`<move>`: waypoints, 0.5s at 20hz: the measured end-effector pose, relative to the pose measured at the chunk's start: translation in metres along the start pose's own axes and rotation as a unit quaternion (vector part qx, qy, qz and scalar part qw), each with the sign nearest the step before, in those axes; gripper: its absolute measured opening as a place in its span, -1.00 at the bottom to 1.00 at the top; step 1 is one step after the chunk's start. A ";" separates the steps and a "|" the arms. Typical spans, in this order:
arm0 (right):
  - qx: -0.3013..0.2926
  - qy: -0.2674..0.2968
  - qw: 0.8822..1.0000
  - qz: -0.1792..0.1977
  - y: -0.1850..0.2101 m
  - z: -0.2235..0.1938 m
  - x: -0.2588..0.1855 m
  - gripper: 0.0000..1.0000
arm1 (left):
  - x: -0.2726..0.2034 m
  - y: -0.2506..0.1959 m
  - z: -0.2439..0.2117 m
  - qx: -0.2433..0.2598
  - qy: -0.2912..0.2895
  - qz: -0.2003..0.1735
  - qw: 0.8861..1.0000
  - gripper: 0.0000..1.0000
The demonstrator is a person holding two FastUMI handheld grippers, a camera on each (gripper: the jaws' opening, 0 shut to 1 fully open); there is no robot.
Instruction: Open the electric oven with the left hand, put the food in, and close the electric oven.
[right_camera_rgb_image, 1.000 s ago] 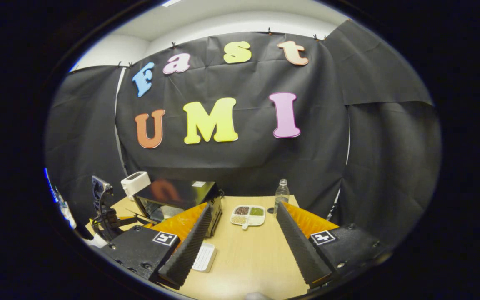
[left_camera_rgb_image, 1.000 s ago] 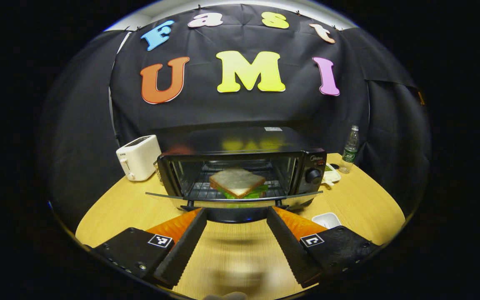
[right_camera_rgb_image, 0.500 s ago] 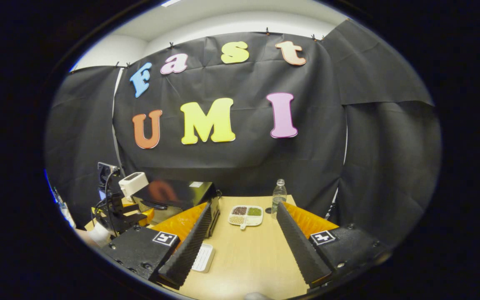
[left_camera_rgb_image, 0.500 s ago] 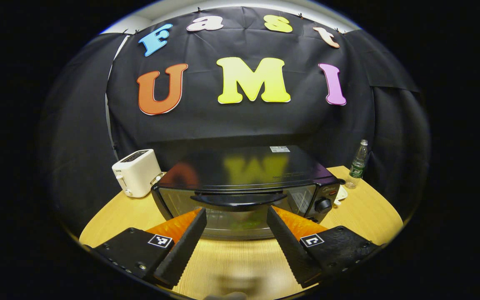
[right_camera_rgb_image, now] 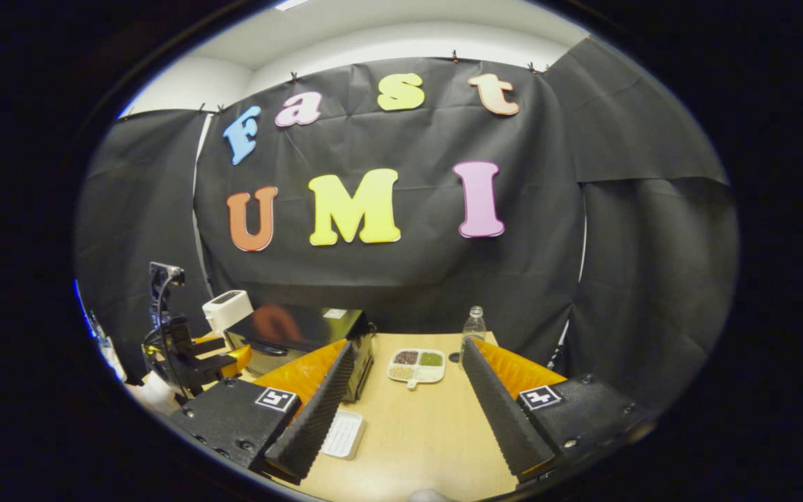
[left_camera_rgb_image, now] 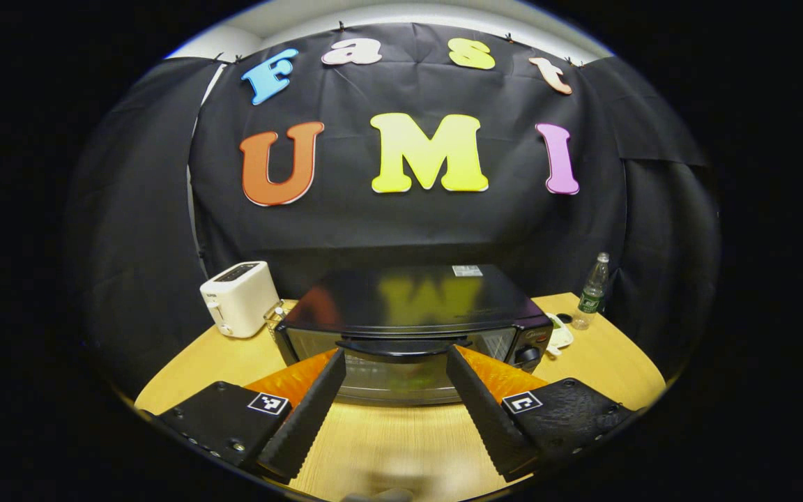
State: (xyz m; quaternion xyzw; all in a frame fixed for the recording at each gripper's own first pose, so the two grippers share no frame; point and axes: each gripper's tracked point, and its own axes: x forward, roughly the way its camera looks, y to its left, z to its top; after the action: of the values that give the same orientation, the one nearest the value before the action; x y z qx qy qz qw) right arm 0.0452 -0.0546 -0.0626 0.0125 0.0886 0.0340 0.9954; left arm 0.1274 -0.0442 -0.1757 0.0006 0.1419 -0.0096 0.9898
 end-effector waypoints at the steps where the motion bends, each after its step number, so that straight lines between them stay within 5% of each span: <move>1: 0.000 -0.004 1.000 0.003 0.005 0.003 0.000 0.90 | -0.011 0.003 0.009 -0.002 -0.007 0.002 1.000 0.92; 10: 0.014 -0.044 0.999 0.011 0.049 0.041 -0.014 0.90 | -0.120 0.044 0.100 0.007 -0.093 0.015 0.996 0.91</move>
State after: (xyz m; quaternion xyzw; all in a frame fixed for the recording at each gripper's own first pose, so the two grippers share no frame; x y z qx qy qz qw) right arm 0.0352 -0.0076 -0.0179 0.0288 0.0447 0.0435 0.9976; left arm 0.0411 0.0019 -0.0459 0.0084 0.0497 0.0045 0.9987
